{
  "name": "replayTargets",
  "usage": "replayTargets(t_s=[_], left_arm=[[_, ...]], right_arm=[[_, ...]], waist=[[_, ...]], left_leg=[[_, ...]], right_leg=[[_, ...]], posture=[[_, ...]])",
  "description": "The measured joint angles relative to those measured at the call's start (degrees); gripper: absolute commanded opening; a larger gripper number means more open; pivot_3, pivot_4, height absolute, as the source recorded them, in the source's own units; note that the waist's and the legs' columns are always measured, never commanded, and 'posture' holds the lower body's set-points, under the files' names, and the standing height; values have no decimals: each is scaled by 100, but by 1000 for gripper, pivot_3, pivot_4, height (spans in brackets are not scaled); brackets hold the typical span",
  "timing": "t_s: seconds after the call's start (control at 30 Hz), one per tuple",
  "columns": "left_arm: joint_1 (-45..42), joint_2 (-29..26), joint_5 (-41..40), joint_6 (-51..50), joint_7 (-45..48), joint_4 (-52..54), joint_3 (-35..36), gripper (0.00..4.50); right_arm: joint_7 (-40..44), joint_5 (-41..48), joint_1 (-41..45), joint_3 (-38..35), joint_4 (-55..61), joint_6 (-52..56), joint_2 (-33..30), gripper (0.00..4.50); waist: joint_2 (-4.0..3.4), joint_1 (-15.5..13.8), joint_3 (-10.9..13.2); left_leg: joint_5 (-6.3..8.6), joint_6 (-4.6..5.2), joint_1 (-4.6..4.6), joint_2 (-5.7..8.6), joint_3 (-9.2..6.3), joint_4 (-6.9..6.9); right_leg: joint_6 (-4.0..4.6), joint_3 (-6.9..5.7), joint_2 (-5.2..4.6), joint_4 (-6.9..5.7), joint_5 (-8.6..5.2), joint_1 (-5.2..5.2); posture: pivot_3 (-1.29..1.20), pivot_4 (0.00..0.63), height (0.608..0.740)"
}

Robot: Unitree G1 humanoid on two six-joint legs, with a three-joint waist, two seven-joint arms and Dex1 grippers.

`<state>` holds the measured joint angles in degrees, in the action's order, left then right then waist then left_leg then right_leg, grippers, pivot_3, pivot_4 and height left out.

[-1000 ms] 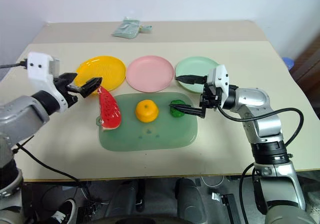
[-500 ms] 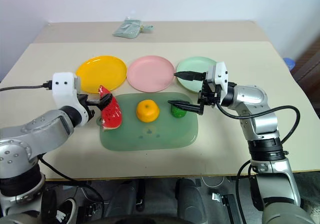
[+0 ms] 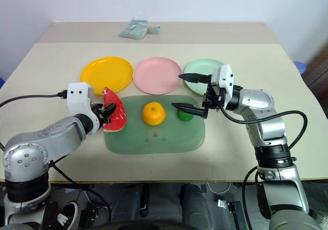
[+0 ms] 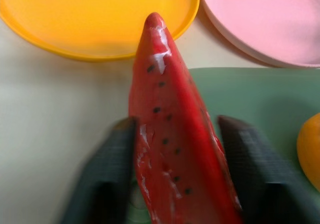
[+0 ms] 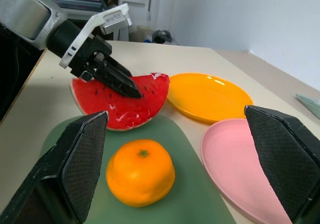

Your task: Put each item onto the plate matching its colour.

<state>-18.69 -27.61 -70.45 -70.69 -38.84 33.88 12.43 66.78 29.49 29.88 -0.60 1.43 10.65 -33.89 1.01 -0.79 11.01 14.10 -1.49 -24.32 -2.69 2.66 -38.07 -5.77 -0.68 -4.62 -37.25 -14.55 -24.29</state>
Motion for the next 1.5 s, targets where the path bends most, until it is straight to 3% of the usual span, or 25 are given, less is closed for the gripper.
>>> replayTargets(t_s=[0.37, 0.4, 0.5, 0.83, 1.0, 1.2, 1.5], left_arm=[[-48, -226, 561, -17, 630, -40, -38, 1684], [-61, -226, 620, -20, 677, -55, -38, 1197], [-73, -222, 759, -21, 832, -57, -38, 519], [-1042, -543, 1652, 706, 2416, -229, -467, 519], [-2141, -344, 2797, 2045, 3778, -1827, -1056, 519], [-3511, 762, 4155, 3726, 4935, -5125, -1633, 519], [-4305, 1473, 4986, 5125, 6096, -7747, -1663, 519]], right_arm=[[-61, -3, -29, -4, 78, 29, -19, 4500], [-65, -6, -28, -4, 78, 27, -18, 4500], [-78, -23, -28, -4, 78, 21, -19, 4500], [-304, -118, 53, -17, 57, 14, 71, 4500], [-689, -446, 329, -25, -267, -282, 301, 4500], [-951, -553, 548, -37, -474, -265, 412, 4500], [-1853, -1094, 574, -191, -765, -504, 443, 4500]], waist=[[0, 6, 0], [0, 5, 0], [0, 7, 0], [0, 9, 0], [0, -11, 0], [1, 0, 0], [0, 42, 1]], left_leg=[[-1, -1, 1, 0, 0, 0], [-1, -1, 1, 0, 0, 0], [-1, -1, 1, 0, 0, 0], [-1, -1, 0, 1, 1, 0], [-1, -1, -2, 2, 4, -1], [1, 2, -10, 6, 7, -1], [2, 5, -11, 4, 13, 4]], right_leg=[[0, 0, 1, 1, 0, 0], [0, 0, 1, 1, 0, 1], [0, 0, 1, 1, 0, 0], [0, 0, 4, 4, 0, 0], [-1, -1, 6, 12, 1, 4], [-15, -1, 3, 29, 8, 4], [-16, 1, 4, 22, 8, -7]], posture=[[0, 150, 740], [0, 150, 740], [0, 150, 740], [0, 150, 740], [0, 150, 740], [0, 150, 740], [0, 150, 740]])
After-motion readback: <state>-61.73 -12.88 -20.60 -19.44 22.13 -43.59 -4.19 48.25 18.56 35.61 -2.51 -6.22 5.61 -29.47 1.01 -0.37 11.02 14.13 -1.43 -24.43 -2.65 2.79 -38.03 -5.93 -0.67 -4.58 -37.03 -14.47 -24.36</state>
